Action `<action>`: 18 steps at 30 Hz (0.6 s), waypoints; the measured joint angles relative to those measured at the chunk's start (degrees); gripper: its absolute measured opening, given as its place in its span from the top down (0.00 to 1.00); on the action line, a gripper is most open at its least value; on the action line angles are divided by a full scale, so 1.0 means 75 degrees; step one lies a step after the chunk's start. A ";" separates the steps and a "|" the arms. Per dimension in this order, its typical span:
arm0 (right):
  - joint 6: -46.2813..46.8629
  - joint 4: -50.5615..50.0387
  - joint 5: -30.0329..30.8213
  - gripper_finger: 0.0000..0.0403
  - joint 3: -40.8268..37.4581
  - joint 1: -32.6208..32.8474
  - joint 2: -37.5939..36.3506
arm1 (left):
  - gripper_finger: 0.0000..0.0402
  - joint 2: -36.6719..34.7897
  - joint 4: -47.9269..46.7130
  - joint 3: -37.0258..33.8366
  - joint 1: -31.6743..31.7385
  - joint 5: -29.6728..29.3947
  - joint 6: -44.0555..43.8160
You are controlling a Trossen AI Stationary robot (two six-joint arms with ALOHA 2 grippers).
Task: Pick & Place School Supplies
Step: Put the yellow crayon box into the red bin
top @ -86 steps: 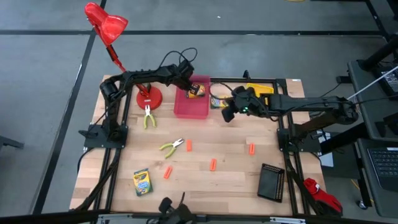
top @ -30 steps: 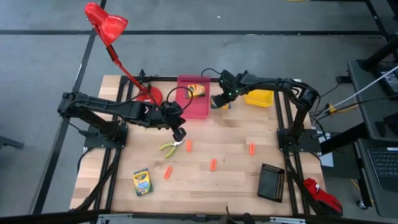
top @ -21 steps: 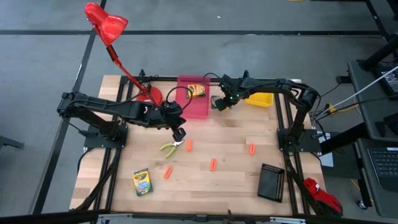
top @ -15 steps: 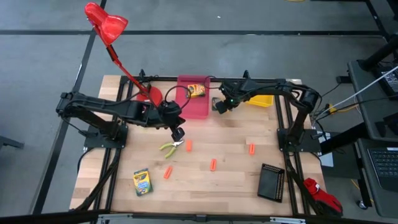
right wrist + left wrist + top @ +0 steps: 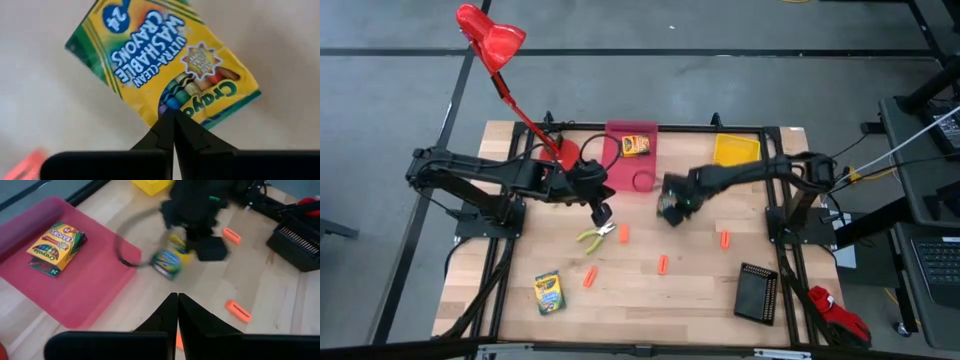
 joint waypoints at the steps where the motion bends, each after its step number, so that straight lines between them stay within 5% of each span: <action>1: 0.0247 0.0016 -0.0103 0.98 0.0000 0.0285 -0.0001 | 0.99 -0.0020 0.0017 0.0000 -0.0032 -0.0002 0.0000; 6: 0.1808 0.0504 -0.0345 0.98 -0.0006 0.1803 -0.0174 | 0.99 -0.0124 -0.0064 0.0000 -0.0207 -0.0007 0.0000; 10: 0.2924 0.0879 0.0242 0.98 0.0061 0.2488 -0.0652 | 0.98 -0.0159 -0.0263 0.0000 -0.0326 -0.0004 0.0000; 18: 0.4086 -0.1591 0.2127 0.98 0.0046 0.2661 -0.1416 | 0.97 -0.0159 -0.0506 0.0000 -0.0653 0.0034 0.0058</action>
